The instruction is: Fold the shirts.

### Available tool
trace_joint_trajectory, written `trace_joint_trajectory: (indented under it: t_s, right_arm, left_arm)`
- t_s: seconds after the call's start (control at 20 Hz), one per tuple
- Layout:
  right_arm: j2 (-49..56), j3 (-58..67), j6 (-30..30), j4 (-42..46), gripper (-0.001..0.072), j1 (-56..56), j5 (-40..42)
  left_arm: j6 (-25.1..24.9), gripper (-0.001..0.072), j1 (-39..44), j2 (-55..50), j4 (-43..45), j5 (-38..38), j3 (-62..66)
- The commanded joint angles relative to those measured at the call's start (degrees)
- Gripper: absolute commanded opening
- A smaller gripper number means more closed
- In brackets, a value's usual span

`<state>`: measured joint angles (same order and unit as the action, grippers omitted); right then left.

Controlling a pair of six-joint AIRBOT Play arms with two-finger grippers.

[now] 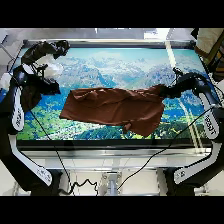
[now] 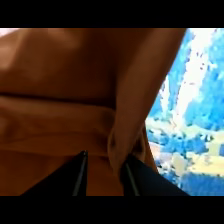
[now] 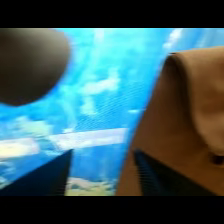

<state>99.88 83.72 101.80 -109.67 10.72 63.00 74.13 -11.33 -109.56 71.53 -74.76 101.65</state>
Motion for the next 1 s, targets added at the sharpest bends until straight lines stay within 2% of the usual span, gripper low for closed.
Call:
trace_joint_trajectory:
  t_s: [0.0, 0.05, 0.15, 0.2, 0.45, 0.6, 0.7, 0.8, 0.9, 0.95]
  right_arm:
    - [-0.02, 0.00, 0.17, 0.37, 0.0279, 0.02, 2.58]
    - [-0.02, 0.00, 0.15, 0.37, 0.0281, 0.02, 2.56]
    - [-0.02, 0.00, 0.17, 0.48, 0.0424, 0.04, 2.93]
    - [-0.07, 0.00, 0.17, 0.92, 0.0441, 0.07, 2.93]
    - [-0.13, 4.48, -0.26, 2.62, 0.0443, 0.13, 1.29]
    - [-0.13, 11.43, -0.28, 4.00, 0.0442, 0.13, 0.74]
    - [-0.15, 16.55, -1.55, 7.37, 0.0442, 0.13, 3.30]
    - [-0.37, 21.81, -1.75, 12.39, 0.0442, 0.13, 9.94]
    - [-1.95, 25.49, -0.39, 15.65, 0.0436, 0.13, 14.78]
    - [-3.82, 26.43, 0.94, 15.58, 0.0434, 0.13, 14.80]
  left_arm:
    - [-0.09, 0.0582, -0.04, -0.02, -6.86, -0.85, 0.02]
    - [-0.09, 0.0582, -0.04, -0.02, -7.78, -1.25, 0.02]
    - [0.07, 0.0582, -0.04, -0.02, -8.20, -2.49, 0.02]
    - [0.07, 0.0582, -0.04, -0.02, -8.52, -2.93, 0.02]
    - [-0.44, 0.0582, -0.04, 0.15, -19.41, 2.14, 1.62]
    - [-0.39, 0.0581, -0.04, 0.15, -20.85, 3.21, 8.52]
    - [0.15, 0.0581, -0.07, 0.17, -20.94, 2.16, 15.45]
    - [0.11, 0.0581, -0.07, 1.84, -21.99, 1.57, 20.46]
    - [-3.28, 0.0572, 0.02, 6.73, -22.34, 2.43, 20.48]
    - [-6.51, 0.0513, 0.17, 9.77, -22.14, 1.75, 20.48]
